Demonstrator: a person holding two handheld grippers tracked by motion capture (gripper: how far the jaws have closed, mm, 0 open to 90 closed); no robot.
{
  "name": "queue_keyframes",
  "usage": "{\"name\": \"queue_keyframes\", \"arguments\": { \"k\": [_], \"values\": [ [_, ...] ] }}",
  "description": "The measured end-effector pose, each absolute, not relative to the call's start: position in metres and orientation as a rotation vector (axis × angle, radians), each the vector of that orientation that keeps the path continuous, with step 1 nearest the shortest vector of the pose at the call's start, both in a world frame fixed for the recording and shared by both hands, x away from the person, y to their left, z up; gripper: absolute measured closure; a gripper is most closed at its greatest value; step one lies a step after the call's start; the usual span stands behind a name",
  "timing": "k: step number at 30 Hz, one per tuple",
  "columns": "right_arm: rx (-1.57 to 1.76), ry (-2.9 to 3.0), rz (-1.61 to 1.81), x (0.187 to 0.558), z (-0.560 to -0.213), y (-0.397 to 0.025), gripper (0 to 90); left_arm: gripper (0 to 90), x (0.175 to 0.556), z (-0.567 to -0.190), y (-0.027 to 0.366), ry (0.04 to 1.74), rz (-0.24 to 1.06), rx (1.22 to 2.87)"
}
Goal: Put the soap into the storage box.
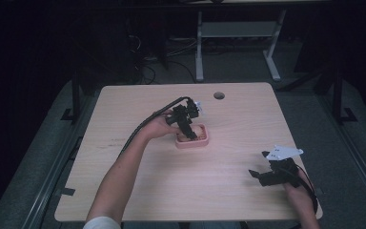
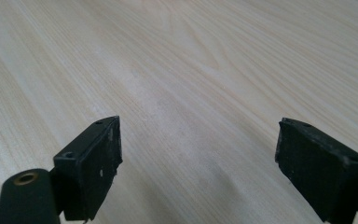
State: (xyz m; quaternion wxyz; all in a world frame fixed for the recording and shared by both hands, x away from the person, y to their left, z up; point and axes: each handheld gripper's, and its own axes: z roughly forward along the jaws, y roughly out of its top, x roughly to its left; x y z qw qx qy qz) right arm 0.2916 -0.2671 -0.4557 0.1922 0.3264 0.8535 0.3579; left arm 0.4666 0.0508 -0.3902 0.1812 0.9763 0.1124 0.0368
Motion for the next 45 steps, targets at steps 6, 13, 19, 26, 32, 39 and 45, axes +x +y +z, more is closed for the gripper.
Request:
{"name": "queue_keyframes", "arguments": {
  "k": [6,13,19,26,32,39,45],
  "values": [
    [0.927,2.392,1.004,0.291,-0.456,-0.266,13.9,28.6,0.460,-0.387,0.057,0.326,0.107,2.745],
    [0.936,2.393,0.999,0.291,-0.456,-0.265,13.9,28.4,0.449,-0.391,0.062,0.323,0.105,2.742],
    [0.930,2.397,0.991,0.291,-0.457,-0.264,14.0,27.2,0.441,-0.392,0.072,0.347,0.110,2.725],
    [0.943,2.402,0.988,0.291,-0.457,-0.260,14.0,26.5,0.430,-0.384,0.087,0.348,0.144,2.702],
    [0.948,2.398,0.981,0.291,-0.458,-0.259,13.9,26.3,0.425,-0.383,0.100,0.368,0.156,2.691],
    [0.949,2.400,0.982,0.291,-0.458,-0.257,13.9,25.2,0.417,-0.385,0.108,0.366,0.149,2.696],
    [0.954,2.400,0.976,0.291,-0.459,-0.258,13.9,25.2,0.412,-0.385,0.114,0.367,0.153,2.690]
  ]
}}
